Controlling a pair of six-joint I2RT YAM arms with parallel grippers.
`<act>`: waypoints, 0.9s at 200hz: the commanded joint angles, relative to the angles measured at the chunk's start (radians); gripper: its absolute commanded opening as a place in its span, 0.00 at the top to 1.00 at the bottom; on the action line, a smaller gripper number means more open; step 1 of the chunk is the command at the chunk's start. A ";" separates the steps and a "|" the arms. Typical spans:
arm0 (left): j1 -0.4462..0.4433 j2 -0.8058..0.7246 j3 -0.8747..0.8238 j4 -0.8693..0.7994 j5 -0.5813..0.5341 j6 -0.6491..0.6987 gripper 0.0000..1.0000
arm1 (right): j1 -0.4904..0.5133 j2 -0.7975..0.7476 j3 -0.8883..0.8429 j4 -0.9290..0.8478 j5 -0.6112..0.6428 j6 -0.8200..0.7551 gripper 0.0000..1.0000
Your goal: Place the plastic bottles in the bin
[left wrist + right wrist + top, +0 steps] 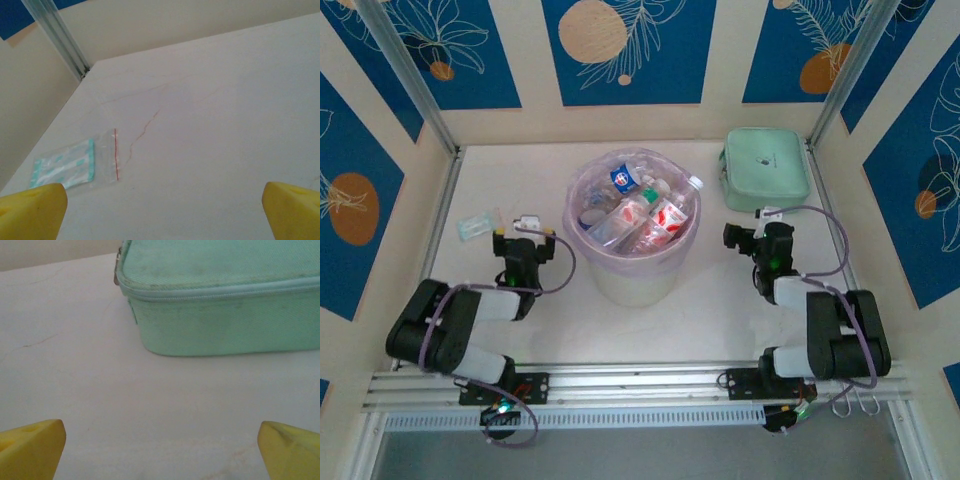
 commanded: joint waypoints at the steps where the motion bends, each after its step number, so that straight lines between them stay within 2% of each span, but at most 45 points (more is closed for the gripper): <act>1: 0.023 0.031 0.000 0.113 0.025 0.023 0.01 | -0.006 0.109 -0.030 0.250 -0.023 -0.018 0.01; 11: 0.046 0.022 0.000 0.085 0.056 -0.005 0.01 | 0.002 0.160 -0.033 0.328 -0.002 -0.019 0.01; 22: 0.061 0.036 0.004 0.108 0.072 -0.010 0.01 | 0.009 0.128 -0.011 0.221 0.014 -0.020 0.01; 33: 0.067 0.025 0.010 0.069 0.084 -0.025 0.01 | 0.005 0.150 -0.026 0.293 0.027 -0.011 0.01; 44: 0.073 0.035 0.016 0.075 0.098 -0.021 0.01 | 0.002 0.131 -0.011 0.225 0.029 -0.005 0.01; 52: 0.081 0.028 0.025 0.042 0.113 -0.035 0.01 | 0.006 0.146 -0.008 0.248 0.038 -0.010 0.01; 70: 0.134 0.074 0.046 0.005 0.238 -0.065 0.01 | 0.012 0.145 0.003 0.223 0.050 -0.012 0.01; 77: 0.140 0.111 0.033 0.106 0.241 -0.052 0.01 | 0.012 0.143 0.004 0.218 0.053 -0.011 0.01; 88: 0.139 0.062 0.045 -0.013 0.248 -0.071 0.01 | 0.011 0.143 0.003 0.223 0.050 -0.012 0.01; 100: 0.139 0.099 0.033 0.083 0.243 -0.054 0.00 | 0.013 0.138 0.001 0.219 0.054 -0.011 0.01; 110: 0.139 0.078 0.039 0.029 0.246 -0.067 0.01 | 0.013 0.143 0.003 0.220 0.056 -0.012 0.01; 121: 0.139 0.093 0.036 0.067 0.244 -0.056 0.01 | 0.018 0.142 0.005 0.217 0.060 -0.015 0.01; 180: 0.139 0.089 0.038 0.054 0.243 -0.060 0.01 | 0.026 0.144 0.008 0.214 0.070 -0.021 0.01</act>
